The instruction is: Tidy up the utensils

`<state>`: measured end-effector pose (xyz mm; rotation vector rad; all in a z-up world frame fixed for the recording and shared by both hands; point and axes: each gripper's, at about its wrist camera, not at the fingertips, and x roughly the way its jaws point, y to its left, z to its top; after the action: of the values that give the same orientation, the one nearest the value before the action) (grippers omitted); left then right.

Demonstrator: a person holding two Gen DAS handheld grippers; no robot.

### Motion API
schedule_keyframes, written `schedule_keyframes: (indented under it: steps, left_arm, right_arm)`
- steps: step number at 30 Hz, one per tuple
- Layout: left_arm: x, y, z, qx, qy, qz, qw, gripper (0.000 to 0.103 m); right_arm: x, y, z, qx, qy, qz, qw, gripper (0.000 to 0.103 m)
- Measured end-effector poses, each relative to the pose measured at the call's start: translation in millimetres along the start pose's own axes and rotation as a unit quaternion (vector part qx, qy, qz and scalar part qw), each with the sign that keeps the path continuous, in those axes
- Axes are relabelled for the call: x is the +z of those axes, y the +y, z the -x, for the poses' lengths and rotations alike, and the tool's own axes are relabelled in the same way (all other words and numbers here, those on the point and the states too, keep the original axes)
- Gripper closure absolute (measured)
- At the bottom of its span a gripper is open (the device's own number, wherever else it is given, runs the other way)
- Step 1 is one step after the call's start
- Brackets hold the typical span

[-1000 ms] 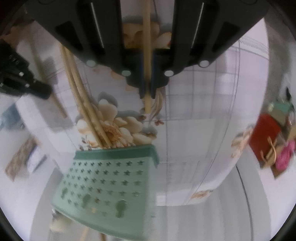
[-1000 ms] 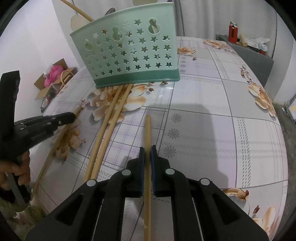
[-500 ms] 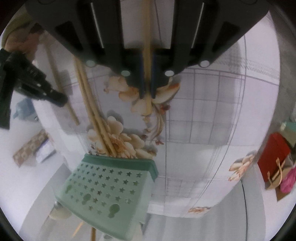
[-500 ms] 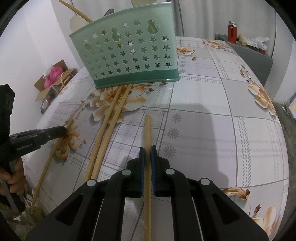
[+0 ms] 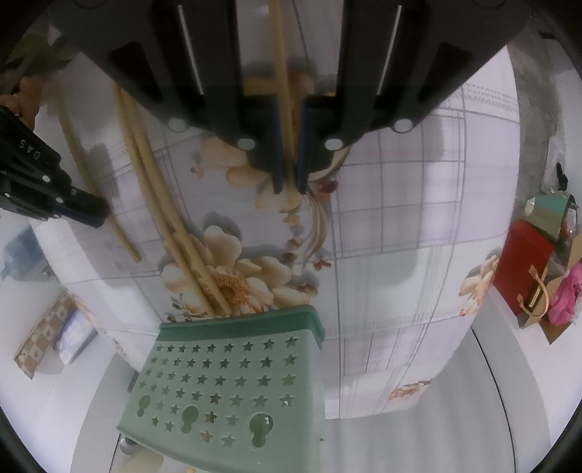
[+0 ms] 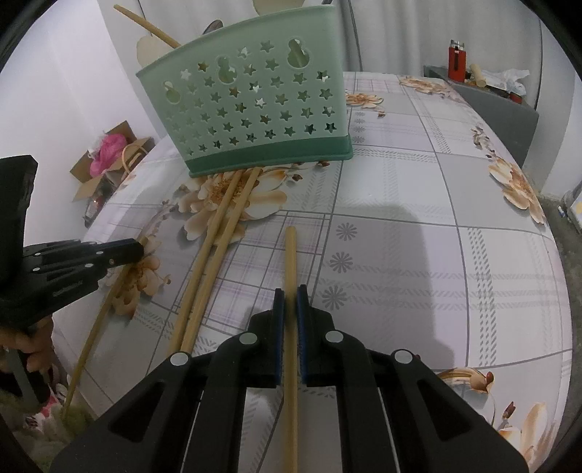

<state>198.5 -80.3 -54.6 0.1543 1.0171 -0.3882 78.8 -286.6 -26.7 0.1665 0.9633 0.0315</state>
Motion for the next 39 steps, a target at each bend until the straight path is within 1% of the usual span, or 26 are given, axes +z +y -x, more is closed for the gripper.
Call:
schedule_keyframes:
  steps: [6,12,15,19,20,21,22,23,24,31,33,35,37,39]
  left_arm:
    - [-0.1,-6.8,0.1,0.011,-0.001,-0.002,0.9999,0.097]
    - [-2.6,-13.1,1.1,0.024,-0.006,-0.006,0.9997,0.097]
    - [-6.3,-14.1,3.0,0.028,-0.016,-0.001,0.9995,0.097]
    - [-10.6,-15.7,4.4,0.032,-0.029,-0.001,0.9991,0.097]
    - [-11.0,-15.4,4.8,0.031,-0.031,-0.002,0.999,0.097]
    - [-11.0,-14.8,4.7,0.03,-0.033,-0.001,0.999,0.097]
    - [-11.1,-13.7,4.7,0.027,-0.035,0.002,0.999,0.097]
    - [-11.2,-12.8,4.6,0.024,-0.037,0.004,0.999,0.097]
    - [-11.6,-11.6,4.8,0.021,-0.04,0.007,0.999,0.097]
    - [-13.1,-7.7,5.7,0.01,-0.055,0.013,0.9984,0.098]
    - [-13.9,-5.5,6.0,0.005,-0.058,0.016,0.9982,0.098]
    - [-14.2,-3.9,6.5,0.0,-0.06,0.021,0.998,0.098]
    - [-14.8,-2.8,7.1,-0.001,-0.063,0.027,0.9977,0.098]
    - [-15.5,0.1,9.2,-0.011,-0.069,0.038,0.9968,0.098]
  right_arm:
    - [0.1,-1.6,0.3,0.009,0.0,-0.001,1.0,0.096]
    - [3.3,-3.0,-1.4,0.017,0.01,0.003,1.0,0.096]
    - [7.2,-2.1,-2.9,0.017,0.024,0.007,1.0,0.096]
    - [11.5,5.2,-4.2,0.004,0.046,0.024,0.999,0.093]
    - [12.1,7.3,-4.3,0.005,0.051,0.028,0.998,0.088]
    - [12.3,8.9,-4.1,0.006,0.055,0.03,0.998,0.081]
    - [12.7,10.3,-3.9,0.005,0.057,0.031,0.998,0.077]
    - [13.2,12.5,-3.8,-0.002,0.06,0.034,0.998,0.071]
    - [13.5,14.6,-4.0,-0.012,0.064,0.04,0.997,0.07]
    - [17.1,23.1,-7.7,-0.047,0.079,0.066,0.994,0.07]
    - [17.2,26.7,-8.4,-0.057,0.08,0.071,0.993,0.073]
    - [18.4,27.2,-9.0,-0.053,0.082,0.069,0.993,0.077]
    - [19.9,26.5,-9.6,-0.056,0.086,0.064,0.993,0.079]
    - [21.6,27.3,-10.1,-0.057,0.09,0.06,0.993,0.082]
